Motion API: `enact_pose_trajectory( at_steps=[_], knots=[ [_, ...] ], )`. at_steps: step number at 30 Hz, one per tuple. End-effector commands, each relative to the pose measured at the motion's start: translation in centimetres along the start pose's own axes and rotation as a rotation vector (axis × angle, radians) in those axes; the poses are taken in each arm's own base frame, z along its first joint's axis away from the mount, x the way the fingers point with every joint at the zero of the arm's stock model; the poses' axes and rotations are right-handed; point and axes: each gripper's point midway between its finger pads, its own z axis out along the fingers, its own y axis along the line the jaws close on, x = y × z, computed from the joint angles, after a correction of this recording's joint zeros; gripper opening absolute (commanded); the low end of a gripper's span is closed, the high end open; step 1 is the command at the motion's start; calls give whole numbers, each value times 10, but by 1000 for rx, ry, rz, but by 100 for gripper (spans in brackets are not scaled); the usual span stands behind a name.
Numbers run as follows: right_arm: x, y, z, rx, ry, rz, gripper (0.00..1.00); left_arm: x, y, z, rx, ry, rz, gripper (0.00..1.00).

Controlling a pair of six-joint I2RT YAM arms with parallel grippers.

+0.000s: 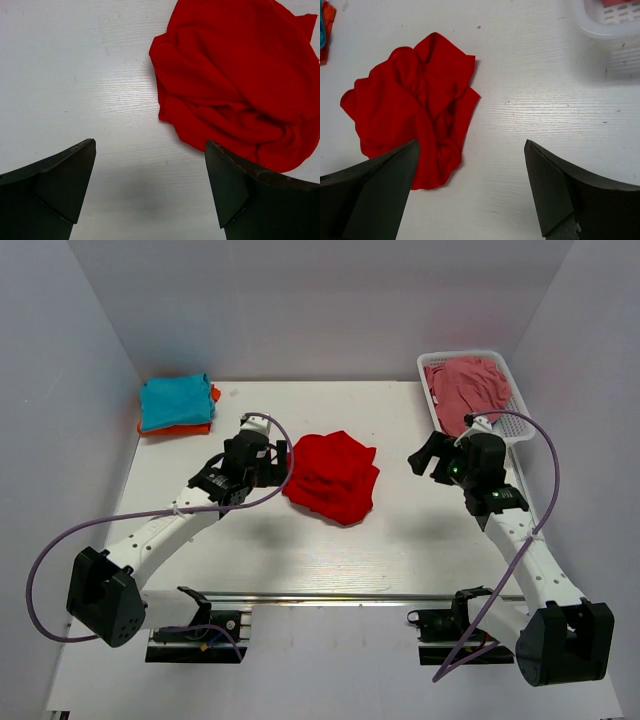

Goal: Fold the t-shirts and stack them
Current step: Flatten out the tshirt

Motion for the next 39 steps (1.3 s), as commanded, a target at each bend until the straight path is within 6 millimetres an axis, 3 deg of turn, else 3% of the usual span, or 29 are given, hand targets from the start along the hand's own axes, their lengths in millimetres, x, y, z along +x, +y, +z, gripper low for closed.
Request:
enact_pose_trajectory(
  at_steps=[1, 5, 12, 16, 22, 27, 32, 34, 35, 39],
  knots=[
    [-17, 17, -6, -88, -69, -43, 90, -22, -11, -6, 58, -52, -16, 100],
    [-13, 27, -6, -155, -65, -78, 90, -24, -22, -4, 114, -70, -24, 100],
    [1, 33, 7, -220, 13, -115, 90, -18, -37, 18, 149, -16, -11, 100],
    [14, 50, 7, -343, 77, -197, 90, -13, -47, 35, 169, 12, -5, 100],
    [24, 64, 24, -427, 135, -255, 90, -9, -47, 57, 131, 23, 10, 100],
    [37, 73, 49, -438, 205, -309, 90, -8, -49, 76, 123, 29, 6, 100],
    [34, 83, 74, -418, 224, -337, 90, -21, -59, 85, 185, -1, -17, 100],
    [44, 85, 86, -410, 253, -336, 90, -26, -59, 88, 189, -3, -50, 98],
    [33, 90, 90, -407, 230, -341, 90, -33, -58, 88, 196, -12, -58, 98],
    [34, 92, 110, -370, 248, -367, 90, -32, -63, 97, 244, -6, -89, 97]
  ],
)
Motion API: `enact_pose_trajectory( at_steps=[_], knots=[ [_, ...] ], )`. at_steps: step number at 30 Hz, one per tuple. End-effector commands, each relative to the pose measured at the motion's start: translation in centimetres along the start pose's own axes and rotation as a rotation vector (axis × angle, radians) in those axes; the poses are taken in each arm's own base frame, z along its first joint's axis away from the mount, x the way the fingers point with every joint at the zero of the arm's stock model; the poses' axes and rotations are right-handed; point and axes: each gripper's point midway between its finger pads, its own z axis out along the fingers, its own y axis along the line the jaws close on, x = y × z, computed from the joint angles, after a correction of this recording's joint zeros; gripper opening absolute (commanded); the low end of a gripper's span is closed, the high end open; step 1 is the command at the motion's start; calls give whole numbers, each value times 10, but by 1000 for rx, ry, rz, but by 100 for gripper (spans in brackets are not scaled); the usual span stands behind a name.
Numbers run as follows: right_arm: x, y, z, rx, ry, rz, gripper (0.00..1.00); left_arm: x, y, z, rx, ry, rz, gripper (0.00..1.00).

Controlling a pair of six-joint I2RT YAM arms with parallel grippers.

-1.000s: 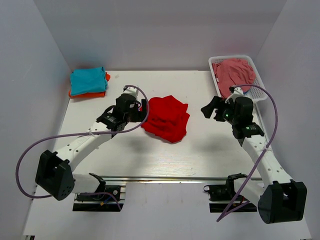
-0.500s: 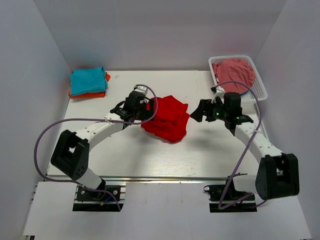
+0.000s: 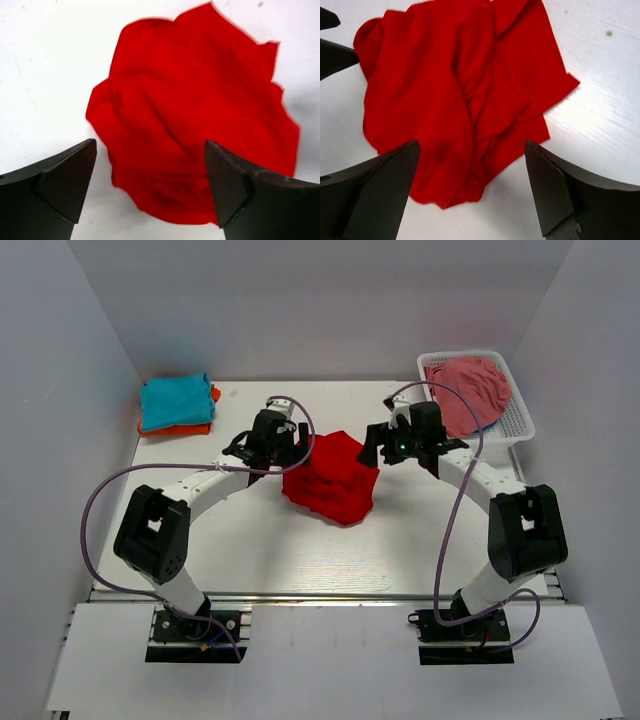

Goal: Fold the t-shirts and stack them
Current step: Flatten out the tshirt

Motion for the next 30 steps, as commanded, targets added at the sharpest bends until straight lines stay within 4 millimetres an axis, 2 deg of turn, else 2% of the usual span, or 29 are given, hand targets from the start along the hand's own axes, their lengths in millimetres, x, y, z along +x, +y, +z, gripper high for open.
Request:
enact_pose_trajectory(
  at_steps=[1, 2, 3, 5, 6, 7, 8, 10, 11, 13, 14, 15, 16, 17, 18, 21, 22, 24, 26, 27, 29, 30],
  knots=[
    [-21, -1, 15, 26, -22, -49, 90, -25, -16, 4, 93, -60, -35, 94],
    [-21, 1, 19, 23, -18, -47, 90, -14, -19, 12, 114, -24, -32, 92],
    [-26, 3, 24, 15, -19, -52, 90, -14, -18, 16, 121, -16, -37, 89],
    [-22, 4, 34, 10, 0, -46, 89, -12, -28, 22, 170, 8, -36, 80],
    [-25, 6, 38, 2, -2, -52, 89, -3, -28, 29, 171, 42, -35, 74],
    [-21, 5, 44, 2, 14, -38, 89, -5, -30, 31, 179, 47, -35, 69],
    [-18, 7, 49, -3, 24, -34, 89, 5, -30, 33, 181, 82, -35, 59],
    [-24, 10, 54, -10, 17, -34, 89, 4, -32, 35, 190, 89, -35, 46],
    [-23, 11, 60, -16, 23, -33, 89, 4, -32, 35, 190, 89, -35, 31],
    [-24, 18, 64, -35, 24, -39, 86, 4, -32, 35, 190, 89, -35, 12],
    [-27, 22, 68, -58, 18, -42, 83, -4, -32, 30, 185, 66, -35, 0],
    [-26, 25, 73, -72, 23, -43, 76, -10, -32, 24, 184, 44, -46, 0],
    [-27, 29, 74, -79, 18, -51, 76, -4, -30, 25, 179, 56, -46, 0],
    [-31, 32, 77, -90, 11, -54, 70, -8, -32, 21, 183, 45, -46, 0],
    [-29, 32, 80, -88, 14, -47, 54, -8, -30, 17, 179, 30, -46, 0],
    [-31, 34, 88, -97, 15, -50, 25, -13, -31, 8, 192, -6, -46, 0],
    [-38, 35, 88, -99, 2, -63, 25, -19, -30, 1, 186, -27, -46, 0],
    [-39, 30, 91, -83, 15, -74, 17, -23, -28, -4, 186, -59, -38, 0],
    [-39, 31, 92, -82, 21, -82, 2, -31, -28, -14, 188, -95, -30, 0],
    [-41, 33, 91, -98, 18, -92, 0, -28, -26, -16, 187, -93, -19, 0],
    [-44, 36, 86, -106, 11, -89, 0, -36, -28, -21, 196, -119, -19, 0],
    [-39, 35, 87, -103, 18, -87, 0, -37, -28, -26, 198, -127, -20, 0]
  ],
)
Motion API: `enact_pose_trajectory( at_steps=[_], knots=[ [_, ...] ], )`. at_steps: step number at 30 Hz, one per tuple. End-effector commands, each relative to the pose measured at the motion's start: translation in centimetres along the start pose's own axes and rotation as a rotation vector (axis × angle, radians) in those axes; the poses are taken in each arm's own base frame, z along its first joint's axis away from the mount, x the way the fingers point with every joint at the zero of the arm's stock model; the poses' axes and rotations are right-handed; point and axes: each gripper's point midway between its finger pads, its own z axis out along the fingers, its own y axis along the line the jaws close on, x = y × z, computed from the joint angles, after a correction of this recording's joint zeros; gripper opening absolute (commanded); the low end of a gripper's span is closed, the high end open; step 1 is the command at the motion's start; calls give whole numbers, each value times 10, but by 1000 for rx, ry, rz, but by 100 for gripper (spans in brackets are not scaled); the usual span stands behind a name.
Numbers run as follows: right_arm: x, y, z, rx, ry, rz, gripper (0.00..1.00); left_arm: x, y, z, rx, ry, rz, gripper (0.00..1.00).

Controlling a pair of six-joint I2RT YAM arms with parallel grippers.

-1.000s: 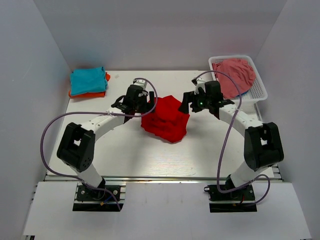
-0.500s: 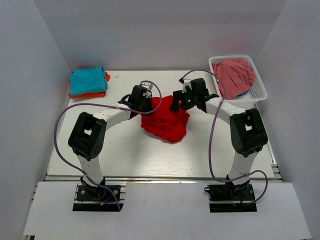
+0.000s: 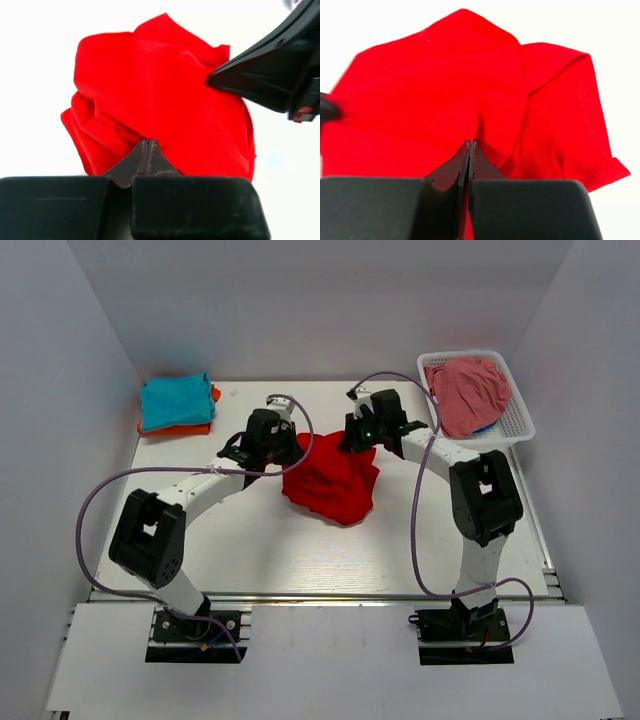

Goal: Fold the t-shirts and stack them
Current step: Flatten out the tshirt

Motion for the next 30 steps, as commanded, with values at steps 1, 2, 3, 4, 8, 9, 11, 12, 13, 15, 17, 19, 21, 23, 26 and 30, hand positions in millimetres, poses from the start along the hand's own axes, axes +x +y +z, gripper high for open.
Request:
enact_pose_trajectory(
  at_steps=[1, 2, 3, 4, 8, 9, 11, 12, 13, 15, 17, 19, 21, 23, 26, 30],
  knots=[
    [-29, 10, -14, -18, -70, -57, 0, -30, -7, -22, 11, -104, 30, 0],
    [-34, 11, -18, -7, -86, -66, 0, -33, -8, -25, 14, -113, 30, 0],
    [-40, 8, -22, 16, -108, -80, 0, -36, -7, -27, 8, -125, 46, 0],
    [-58, 13, -41, 48, -170, -103, 0, -49, -9, -36, 1, -162, 60, 0],
    [-115, 19, -97, 166, -404, -173, 0, -85, -15, -61, -14, -250, 116, 0],
    [-131, 24, -118, 183, -469, -202, 0, -96, -17, -68, -16, -280, 130, 0],
    [-154, 28, -150, 250, -559, -217, 0, -118, -26, -84, -16, -342, 165, 0],
    [-167, 36, -168, 258, -605, -233, 0, -129, -26, -97, -32, -378, 175, 0],
    [-175, 37, -181, 287, -634, -231, 0, -136, -27, -106, -41, -400, 172, 0],
    [-195, 43, -220, 348, -721, -257, 0, -158, -33, -130, -40, -464, 200, 0],
    [-210, 58, -252, 356, -792, -289, 0, -181, -44, -166, -18, -563, 216, 0],
    [-231, 88, -301, 336, -893, -377, 0, -211, -60, -212, 26, -690, 258, 0],
    [-241, 110, -324, 286, -941, -421, 0, -224, -78, -240, 80, -755, 306, 0],
    [-247, 126, -349, 272, -987, -452, 0, -241, -96, -274, 144, -823, 337, 0],
    [-257, 163, -397, 210, -1088, -541, 0, -261, -117, -318, 207, -898, 392, 0],
    [-263, 202, -469, 192, -1235, -635, 0, -277, -145, -378, 299, -974, 488, 0]
  ],
)
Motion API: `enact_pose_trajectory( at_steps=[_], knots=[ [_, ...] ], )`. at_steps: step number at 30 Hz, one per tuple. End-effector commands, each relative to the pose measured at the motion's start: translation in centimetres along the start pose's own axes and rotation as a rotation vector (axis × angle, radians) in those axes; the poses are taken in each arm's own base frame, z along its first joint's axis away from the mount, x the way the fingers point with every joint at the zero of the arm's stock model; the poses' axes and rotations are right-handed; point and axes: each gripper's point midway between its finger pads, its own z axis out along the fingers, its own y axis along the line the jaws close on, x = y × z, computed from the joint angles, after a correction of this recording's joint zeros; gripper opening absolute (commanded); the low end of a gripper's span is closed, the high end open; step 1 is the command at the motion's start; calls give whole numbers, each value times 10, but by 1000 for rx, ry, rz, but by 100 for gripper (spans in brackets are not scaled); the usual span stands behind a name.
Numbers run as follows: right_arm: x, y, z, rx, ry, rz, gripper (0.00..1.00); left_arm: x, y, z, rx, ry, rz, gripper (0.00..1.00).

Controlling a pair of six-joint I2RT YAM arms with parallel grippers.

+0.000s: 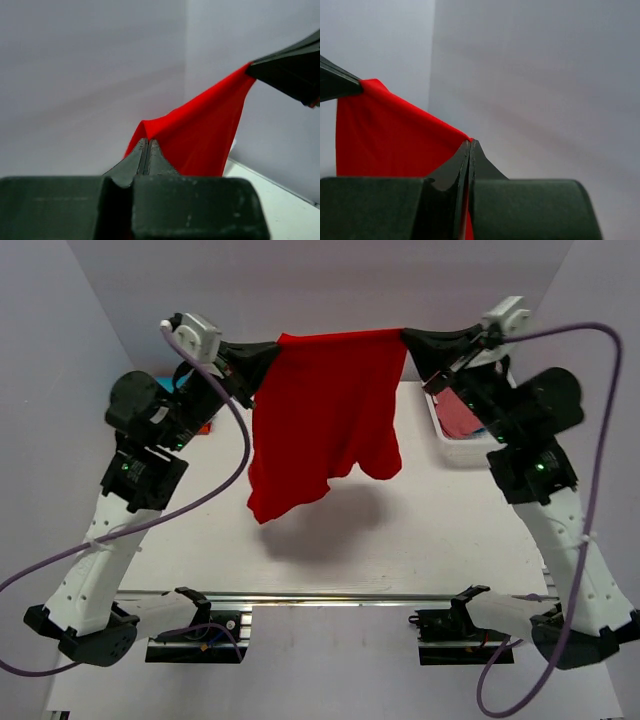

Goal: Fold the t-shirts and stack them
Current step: Flatten out the tshirt

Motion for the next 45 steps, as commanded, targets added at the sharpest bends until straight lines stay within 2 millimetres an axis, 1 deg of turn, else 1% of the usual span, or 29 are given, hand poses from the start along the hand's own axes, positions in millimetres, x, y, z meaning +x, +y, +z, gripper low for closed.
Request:
enact_pose_trajectory(
  at_steps=[1, 3, 7, 12, 15, 16, 17, 19, 20, 22, 23, 24, 25, 26, 28, 29, 30, 32, 33, 34, 35, 36, 37, 38, 39, 40, 42, 43, 45],
  knots=[
    [-100, -19, -34, 111, -216, -171, 0, -67, -4, -29, 10, -100, 108, 0],
    [-130, -15, -48, 112, -275, -197, 0, -93, -8, -40, 11, -145, 117, 0],
    [-163, -13, -69, 139, -340, -240, 0, -123, -16, -63, 32, -205, 143, 0],
    [-168, -16, -75, 166, -350, -245, 0, -140, -11, -76, -17, -240, 145, 0],
    [-152, -23, -68, 191, -331, -237, 0, -119, 9, -68, -111, -194, 125, 0],
    [-138, -27, -64, 205, -309, -227, 0, -107, 17, -61, -143, -172, 127, 0],
    [-129, -30, -60, 214, -293, -222, 0, -78, 29, -48, -182, -119, 126, 0],
    [-88, -38, -47, 234, -231, -196, 0, -41, 51, -36, -277, -53, 114, 0],
    [-72, -45, -39, 257, -212, -177, 0, -1, 61, -28, -307, 27, 107, 0],
    [-12, -59, -28, 314, -107, -149, 0, 52, 80, -13, -382, 111, 92, 0],
    [47, -69, -16, 344, -8, -113, 0, 102, 92, -5, -424, 185, 70, 0],
    [51, -78, -15, 391, -8, -110, 0, 115, 95, -6, -438, 197, 71, 0],
    [95, -83, -8, 406, 72, -84, 0, 155, 102, 2, -461, 271, 60, 0],
    [114, -91, -7, 450, 100, -73, 0, 188, 108, 2, -486, 332, 55, 0],
    [202, -98, 2, 471, 260, -42, 0, 233, 121, 6, -551, 419, 42, 0],
    [223, -104, 2, 495, 305, -34, 0, 276, 136, 9, -601, 513, 57, 0],
    [282, -108, 8, 506, 415, -5, 0, 297, 141, 12, -624, 550, 55, 0],
    [317, -117, 9, 527, 506, 11, 0, 330, 158, 15, -691, 633, 53, 0],
    [319, -126, 17, 546, 508, 15, 0, 377, 173, 8, -736, 733, 39, 0],
    [369, -128, 19, 548, 614, 28, 0, 383, 176, 16, -742, 770, 28, 1],
    [386, -130, 14, 553, 677, 35, 4, 395, 185, 15, -764, 805, 19, 8],
    [398, -135, 23, 557, 695, 42, 15, 407, 187, 17, -764, 841, 22, 21],
    [410, -137, 25, 552, 731, 48, 27, 420, 194, 22, -768, 859, 3, 58],
    [425, -138, 19, 555, 776, 58, 60, 425, 199, 19, -772, 883, -2, 81],
    [418, -141, 26, 554, 761, 59, 71, 421, 200, 22, -772, 872, -2, 93],
    [423, -139, 23, 545, 781, 64, 79, 421, 203, 21, -767, 873, -11, 100],
    [422, -139, 15, 570, 785, 99, 90, 412, 199, 25, -746, 851, -23, 100],
    [404, -140, 15, 582, 761, 112, 90, 410, 194, 23, -728, 854, -32, 100],
    [410, -135, -3, 593, 800, 128, 90, 384, 187, 21, -713, 821, -50, 100]
  ],
)
